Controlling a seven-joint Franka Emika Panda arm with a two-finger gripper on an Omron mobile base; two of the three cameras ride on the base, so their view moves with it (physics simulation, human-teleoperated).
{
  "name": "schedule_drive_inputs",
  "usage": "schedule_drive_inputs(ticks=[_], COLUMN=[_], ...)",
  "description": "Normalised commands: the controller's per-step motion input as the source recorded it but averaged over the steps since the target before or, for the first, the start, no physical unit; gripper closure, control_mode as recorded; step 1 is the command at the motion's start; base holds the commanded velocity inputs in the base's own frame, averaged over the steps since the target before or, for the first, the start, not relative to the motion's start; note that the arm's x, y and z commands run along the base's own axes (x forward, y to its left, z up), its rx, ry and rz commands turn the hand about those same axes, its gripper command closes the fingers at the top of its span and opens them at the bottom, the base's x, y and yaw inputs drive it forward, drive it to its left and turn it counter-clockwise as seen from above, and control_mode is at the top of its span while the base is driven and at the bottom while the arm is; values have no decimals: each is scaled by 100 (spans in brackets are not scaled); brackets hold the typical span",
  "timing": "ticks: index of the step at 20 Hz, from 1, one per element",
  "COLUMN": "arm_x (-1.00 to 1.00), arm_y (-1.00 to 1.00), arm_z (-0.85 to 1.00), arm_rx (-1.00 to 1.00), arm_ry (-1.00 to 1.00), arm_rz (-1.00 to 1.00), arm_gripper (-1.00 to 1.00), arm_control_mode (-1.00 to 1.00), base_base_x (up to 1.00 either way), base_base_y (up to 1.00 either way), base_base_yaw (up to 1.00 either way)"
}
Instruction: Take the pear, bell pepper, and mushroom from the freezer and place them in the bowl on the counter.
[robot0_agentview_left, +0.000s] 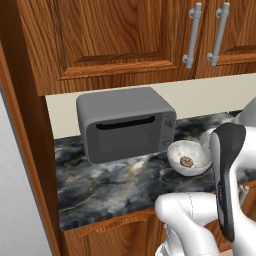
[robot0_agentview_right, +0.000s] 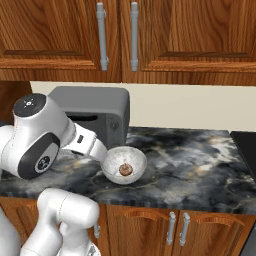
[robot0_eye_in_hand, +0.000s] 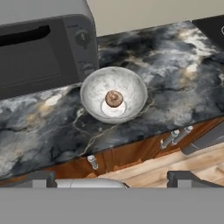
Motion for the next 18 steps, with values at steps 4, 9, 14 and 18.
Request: schedule_drive_inputs(ticks=[4, 9, 14, 18], arm_x=[-23, -26, -29, 0], arm_y=[27, 23, 14, 0], arm_z=[12, 0, 4, 0], arm_rx=[0, 0, 0, 0], arm_ry=[-1, -14, -6, 0], arm_rz=[0, 0, 0, 0], arm_gripper=[-100, -100, -100, -100], arm_control_mode=[-100, -100, 100, 100], base_base_x=[0, 0, -38, -100], base_base_y=[0, 0, 1, 0], base_base_yaw=[0, 0, 0, 0])
